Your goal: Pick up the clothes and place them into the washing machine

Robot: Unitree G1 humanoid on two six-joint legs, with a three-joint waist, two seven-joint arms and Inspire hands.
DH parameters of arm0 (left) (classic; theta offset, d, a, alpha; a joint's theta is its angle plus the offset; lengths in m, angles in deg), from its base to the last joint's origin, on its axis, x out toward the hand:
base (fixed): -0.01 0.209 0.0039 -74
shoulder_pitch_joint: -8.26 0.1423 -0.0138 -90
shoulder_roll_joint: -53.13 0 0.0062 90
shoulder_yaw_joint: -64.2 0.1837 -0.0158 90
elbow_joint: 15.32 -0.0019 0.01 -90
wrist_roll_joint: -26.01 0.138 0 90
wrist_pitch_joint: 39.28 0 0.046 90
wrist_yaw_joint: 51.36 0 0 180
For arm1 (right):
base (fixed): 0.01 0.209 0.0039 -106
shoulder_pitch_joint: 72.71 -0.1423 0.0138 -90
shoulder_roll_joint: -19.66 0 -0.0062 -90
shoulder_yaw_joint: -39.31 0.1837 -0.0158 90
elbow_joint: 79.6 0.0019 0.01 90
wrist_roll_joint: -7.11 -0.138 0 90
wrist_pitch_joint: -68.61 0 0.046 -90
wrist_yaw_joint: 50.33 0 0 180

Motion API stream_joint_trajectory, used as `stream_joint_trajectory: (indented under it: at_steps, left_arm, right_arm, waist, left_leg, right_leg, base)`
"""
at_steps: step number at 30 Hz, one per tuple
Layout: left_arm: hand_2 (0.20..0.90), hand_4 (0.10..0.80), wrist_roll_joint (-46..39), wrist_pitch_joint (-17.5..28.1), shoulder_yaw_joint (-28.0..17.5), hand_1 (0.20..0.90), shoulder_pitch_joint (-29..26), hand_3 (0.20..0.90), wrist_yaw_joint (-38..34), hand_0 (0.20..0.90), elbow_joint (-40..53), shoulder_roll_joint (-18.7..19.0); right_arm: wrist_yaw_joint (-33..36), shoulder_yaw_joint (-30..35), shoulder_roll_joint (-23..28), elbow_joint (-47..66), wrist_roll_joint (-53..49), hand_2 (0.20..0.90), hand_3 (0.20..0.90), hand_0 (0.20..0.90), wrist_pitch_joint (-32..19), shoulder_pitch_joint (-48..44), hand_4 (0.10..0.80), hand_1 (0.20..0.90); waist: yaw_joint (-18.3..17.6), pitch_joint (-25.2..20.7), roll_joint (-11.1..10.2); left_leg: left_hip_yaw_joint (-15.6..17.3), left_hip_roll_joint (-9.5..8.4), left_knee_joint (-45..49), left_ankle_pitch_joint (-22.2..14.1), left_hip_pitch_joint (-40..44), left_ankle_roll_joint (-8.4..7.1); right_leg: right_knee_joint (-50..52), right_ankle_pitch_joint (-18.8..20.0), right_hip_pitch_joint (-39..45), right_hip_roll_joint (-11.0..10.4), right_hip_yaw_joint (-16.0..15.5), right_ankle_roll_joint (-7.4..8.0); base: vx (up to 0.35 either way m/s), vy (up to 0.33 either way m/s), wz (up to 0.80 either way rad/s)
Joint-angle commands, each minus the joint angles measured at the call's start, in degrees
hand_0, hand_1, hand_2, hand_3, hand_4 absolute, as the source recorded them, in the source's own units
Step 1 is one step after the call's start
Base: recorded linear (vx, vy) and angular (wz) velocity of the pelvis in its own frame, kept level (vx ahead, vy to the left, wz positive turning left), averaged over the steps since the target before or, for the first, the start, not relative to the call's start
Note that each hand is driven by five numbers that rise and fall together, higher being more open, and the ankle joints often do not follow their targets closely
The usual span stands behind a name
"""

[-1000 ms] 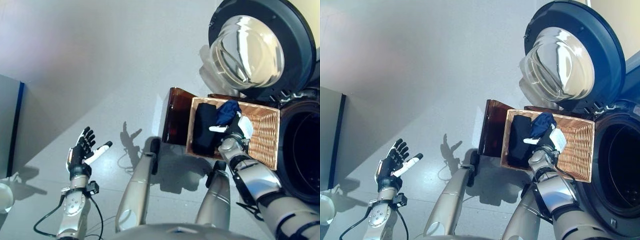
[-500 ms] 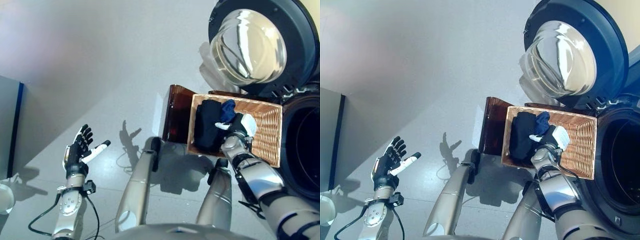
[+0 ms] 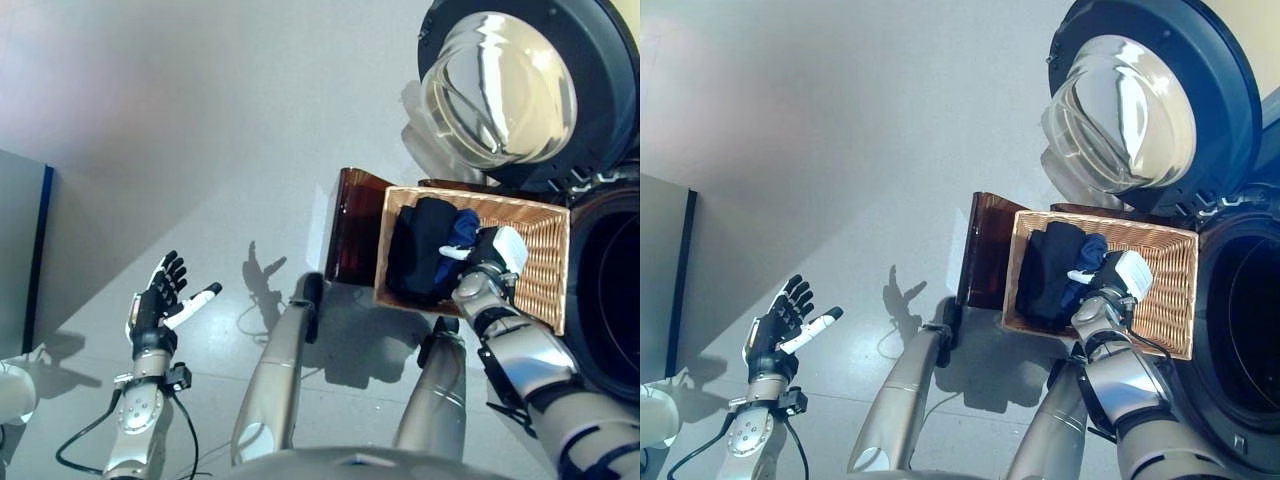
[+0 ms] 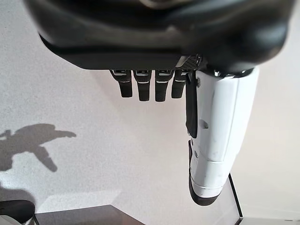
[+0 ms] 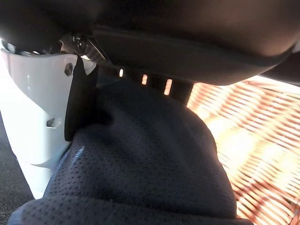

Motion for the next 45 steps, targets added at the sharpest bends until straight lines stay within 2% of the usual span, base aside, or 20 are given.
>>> stream_joint_trajectory:
  at_steps: [1, 5, 6, 10, 12, 22, 30, 38, 42, 45]
  left_arm:
    - [0.9, 0.8, -0.11, 4.45, -6.2, 0.9, 0.97, 0.9, -1.6, 0.9, 1.77, 3.39]
    - [0.9, 0.8, -0.03, 4.61, -6.24, 0.9, 0.3, 0.9, -1.86, 0.9, 0.34, 3.26]
    - [0.9, 0.8, -0.37, 4.77, -6.52, 0.9, -0.59, 0.9, -2.31, 0.9, -1.92, 2.84]
    - [0.9, 0.8, -0.8, 4.8, -6.77, 0.9, -0.58, 0.9, -2.36, 0.9, -2.89, 2.51]
    - [0.9, 0.8, -1.63, 4.97, -7.39, 0.9, -0.15, 0.9, -2.08, 0.9, -3.12, 2.28]
    - [0.9, 0.8, -3.29, 4.71, -6.27, 0.9, -1.29, 0.9, -0.25, 0.9, -5.43, 1.11]
    - [0.9, 0.8, -4.17, 4.75, -5.27, 0.9, -2.11, 0.9, 1.0, 0.9, -5.88, -0.6]
    - [0.9, 0.8, -6.12, 5.11, -4.86, 0.9, -1.95, 0.9, 2.54, 0.9, -6.57, -2.13]
    - [0.9, 0.8, -6.54, 5.19, -4.53, 0.9, -1.97, 0.9, 2.92, 0.9, -7.22, -2.16]
    - [0.9, 0.8, -7.03, 5.32, -3.84, 0.9, -1.32, 0.9, 3.49, 0.9, -6.9, -2.4]
  right_arm:
    - [2.09, 1.36, 3.4, 1.79, -0.49, 0.2, 0.2, 0.2, -1.2, 1.64, 0.3, 0.2]
    - [0.99, 2.9, 2.93, 5.22, -3.4, 0.2, 0.2, 0.2, -3.75, 3.37, 0.3, 0.2]
    - [-1.71, 6.52, 1.45, 11.58, -11.26, 0.2, 0.2, 0.2, -8.72, 7.32, 0.3, 0.2]
    - [-3.52, 8.69, 0.54, 15.44, -16.32, 0.2, 0.2, 0.2, -11.62, 9.8, 0.3, 0.2]
    - [-6.35, 11.4, -0.51, 17.8, -23.16, 0.2, 0.2, 0.2, -14.63, 12.23, 0.3, 0.2]
    - [-14.29, 16.26, -2.51, 18.6, -36.01, 0.2, 0.2, 0.2, -17.82, 17.43, 0.3, 0.2]
    - [-22.71, 22.56, -4.79, 21.08, -52.33, 0.2, 0.2, 0.2, -22.01, 21.2, 0.3, 0.2]
    - [-30.59, 32.22, -7.76, 24.94, -70.59, 0.2, 0.2, 0.2, -26.83, 25.05, 0.3, 0.2]
    - [-30.86, 33.41, -7.77, 25.71, -71.87, 0.2, 0.2, 0.2, -27.7, 25.76, 0.3, 0.2]
    - [-32.25, 36.92, -9.13, 29.18, -76.8, 0.2, 0.2, 0.2, -30.43, 26.01, 0.3, 0.2]
  waist:
    - [0.26, -2.08, 0.44]
    - [-0.45, -2.1, -0.33]
    - [-1.6, -2.27, -1.54]
    - [-2.22, -2.37, -2.35]
    - [-2.66, -2.42, -2.98]
    - [-3.3, -2.63, -5.05]
    - [-4.32, -2.91, -5.47]
    - [-5.51, -3.31, -4.95]
    - [-5.73, -3.33, -4.57]
    - [-6.22, -3.36, -3.56]
  left_leg:
    - [0.39, 0.43, -4.03, -0.48, 3.39, -0.25]
    - [0.57, 0.68, -5.86, -0.01, 4.82, -0.43]
    - [0.79, 0.97, -8.19, 0.5, 6.56, -0.68]
    - [0.92, 1.26, -10.56, 1.18, 8.36, -0.93]
    - [1.09, 1.36, -13.24, 2.0, 10.58, -1.05]
    - [0.58, 1.72, -21.66, 5.04, 19.02, -1.98]
    - [0.88, 2.16, -26.42, 7.02, 23.45, -2.37]
    - [0.91, 2.72, -27.0, 6.95, 25.55, -2.68]
    - [0.97, 2.73, -26.46, 6.76, 25.32, -2.74]
    - [1.04, 2.81, -25.88, 5.98, 25.3, -2.84]
  right_leg:
    - [-5.06, 9.71, 0.34, 0.74, -0.14, -3.97]
    - [-7.2, 10.38, 2.09, 0.9, -0.77, -3.83]
    - [-9.94, 11.29, 3.92, 1.2, -1.15, -3.61]
    - [-12.77, 12.07, 6.03, 1.31, -1.78, -3.41]
    - [-15.88, 13.1, 8.57, 1.2, -2.61, -3.13]
    - [-26.65, 16.18, 19.24, 0.8, -6.46, -2.09]
    - [-31.05, 17.75, 23.22, 0.87, -7.62, -1.64]
    - [-31.59, 17.35, 24.87, 1.09, -7.46, -1.5]
    - [-31.0, 17.05, 24.46, 1.1, -7.08, -1.51]
    - [-30.16, 16.04, 23.95, 1.22, -6.47, -1.51]
  base:
    - [0.046, -0.016, -0.01]
    - [0.023, -0.011, -0.02]
    - [0.049, -0.023, -0.06]
    - [0.047, -0.027, -0.06]
    - [0.045, -0.029, -0.19]
    - [0.071, -0.059, -0.03]
    - [0.048, -0.029, -0.03]
    - [0.03, -0.015, -0.04]
    - [0.0, 0.0, 0.0]
    - [-0.003, 0.005, -0.01]
